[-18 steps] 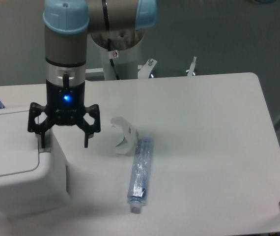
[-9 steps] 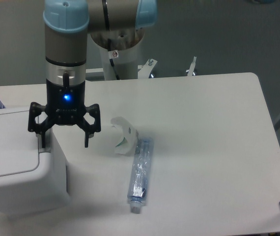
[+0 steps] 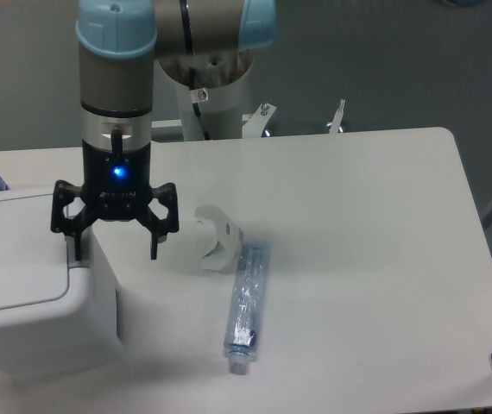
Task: Open the trash can
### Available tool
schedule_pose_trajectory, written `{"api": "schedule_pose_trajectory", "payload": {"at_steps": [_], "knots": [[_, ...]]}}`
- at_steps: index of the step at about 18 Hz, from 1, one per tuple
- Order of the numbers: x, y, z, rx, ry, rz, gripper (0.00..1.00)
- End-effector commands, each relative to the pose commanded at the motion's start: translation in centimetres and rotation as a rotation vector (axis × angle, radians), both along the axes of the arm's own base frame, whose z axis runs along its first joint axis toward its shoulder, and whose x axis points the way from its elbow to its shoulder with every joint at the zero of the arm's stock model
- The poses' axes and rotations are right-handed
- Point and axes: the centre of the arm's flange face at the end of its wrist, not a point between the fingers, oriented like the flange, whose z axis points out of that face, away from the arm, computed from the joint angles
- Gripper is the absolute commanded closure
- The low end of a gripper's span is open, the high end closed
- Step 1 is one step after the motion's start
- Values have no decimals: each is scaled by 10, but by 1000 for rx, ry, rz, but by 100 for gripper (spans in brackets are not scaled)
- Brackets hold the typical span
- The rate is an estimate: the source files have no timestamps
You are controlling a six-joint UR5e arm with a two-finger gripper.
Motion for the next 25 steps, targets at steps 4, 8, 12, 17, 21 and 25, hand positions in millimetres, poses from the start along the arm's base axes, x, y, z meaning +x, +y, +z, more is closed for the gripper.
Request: {"api": "schedule_pose_trajectory", "payload": {"at_steps": [4,8,12,17,21,25], "knots": [[0,0,-1,-1,1,1,0],[-1,1,-3,-5,-1,1,0],[-2,0,-5,-7,-3,4,0],[-5,-1,-4,-6,-2,8,0],[-22,-6,14,21,16,34,0],[-66,-23,47,23,119,93,0]]}}
